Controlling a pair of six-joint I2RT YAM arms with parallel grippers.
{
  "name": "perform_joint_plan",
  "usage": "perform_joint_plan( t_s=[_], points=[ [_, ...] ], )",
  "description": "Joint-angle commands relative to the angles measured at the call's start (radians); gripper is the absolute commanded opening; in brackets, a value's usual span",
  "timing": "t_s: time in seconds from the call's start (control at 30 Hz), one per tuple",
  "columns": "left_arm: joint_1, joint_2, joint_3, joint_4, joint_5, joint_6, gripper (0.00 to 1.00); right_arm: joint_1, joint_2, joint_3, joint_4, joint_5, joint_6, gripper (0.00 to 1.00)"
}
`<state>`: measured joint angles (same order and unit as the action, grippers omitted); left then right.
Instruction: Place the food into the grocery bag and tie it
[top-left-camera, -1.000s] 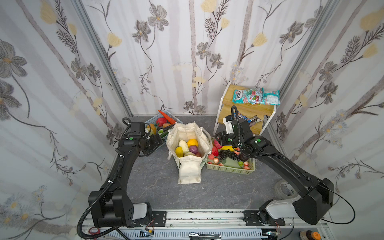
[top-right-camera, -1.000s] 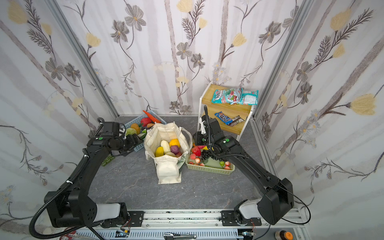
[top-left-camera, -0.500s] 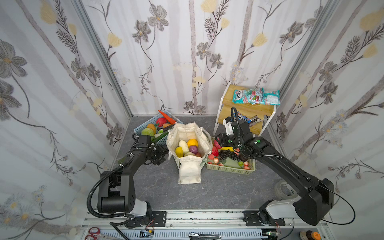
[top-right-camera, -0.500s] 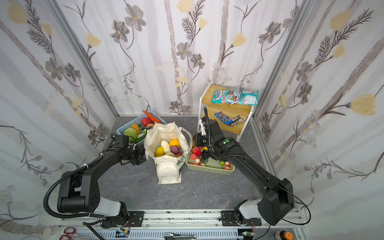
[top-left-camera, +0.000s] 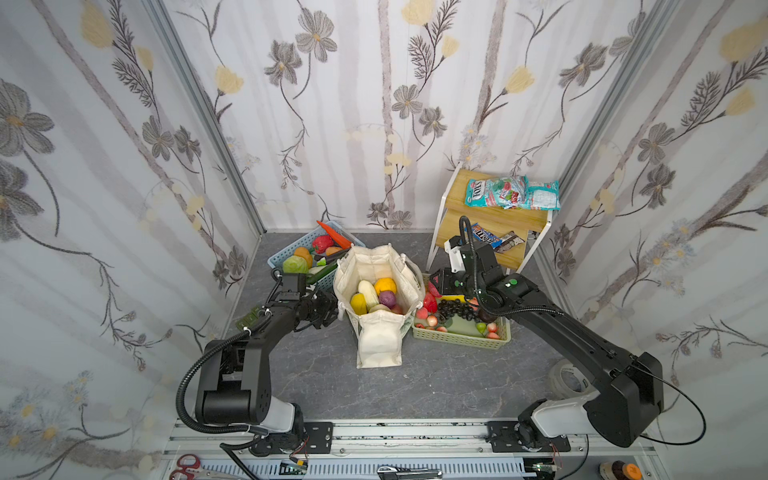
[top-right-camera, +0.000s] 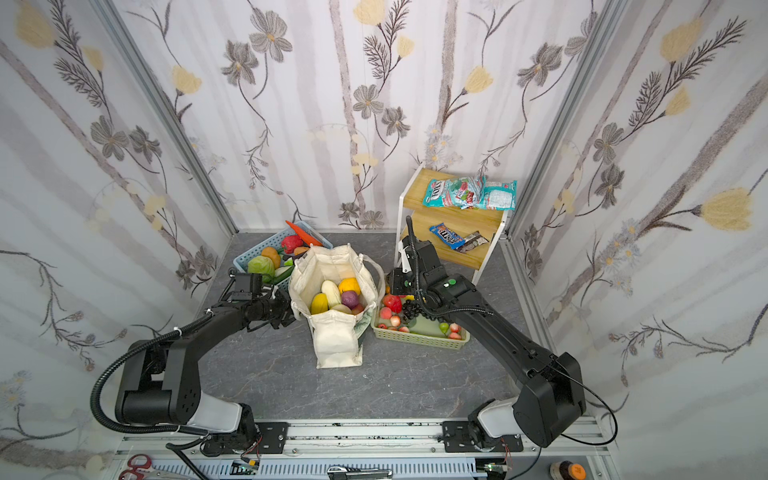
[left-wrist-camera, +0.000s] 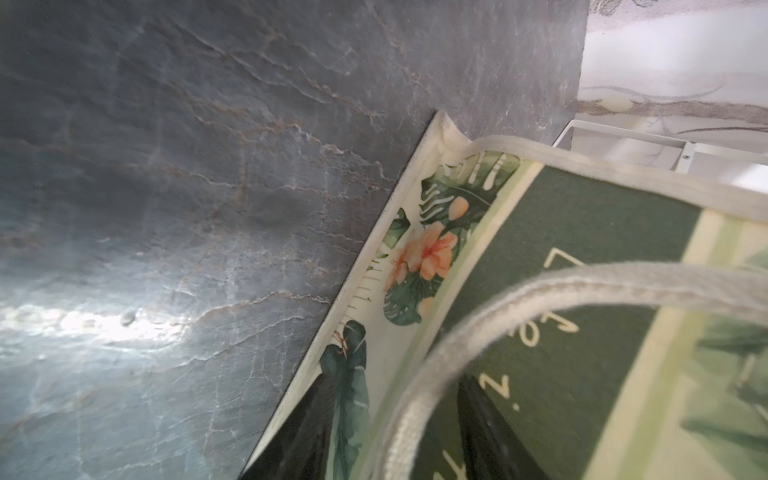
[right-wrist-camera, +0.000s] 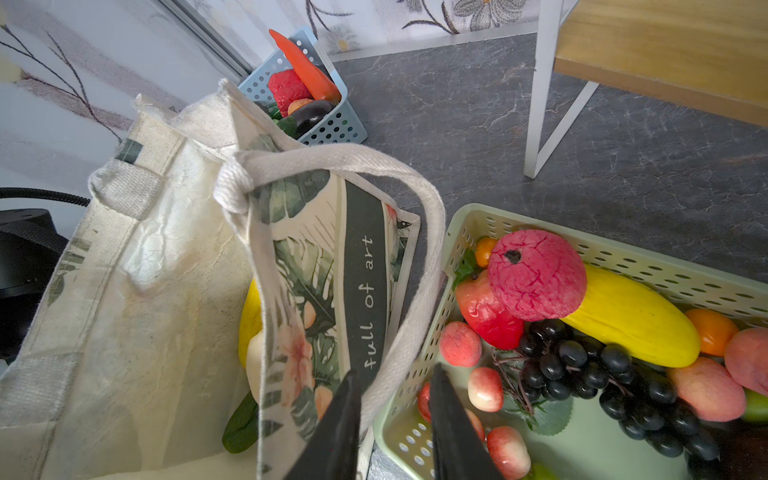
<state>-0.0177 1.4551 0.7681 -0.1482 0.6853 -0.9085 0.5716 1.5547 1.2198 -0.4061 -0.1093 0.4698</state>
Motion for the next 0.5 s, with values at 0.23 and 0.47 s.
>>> perform_joint_plan(
  t_s=[0.23,0.47],
  points=[
    [-0.011,0.001,-0.029,-0.011,0.033,0.014,0.42,0.0,0.006,-0.002,0.032,-0.007,0.006,0.3],
    [-0.012,0.014,-0.028,0.022,0.027,0.005,0.27,-0.023,0.012,-0.026,0.051,0.01,0.023,0.31]
  ],
)
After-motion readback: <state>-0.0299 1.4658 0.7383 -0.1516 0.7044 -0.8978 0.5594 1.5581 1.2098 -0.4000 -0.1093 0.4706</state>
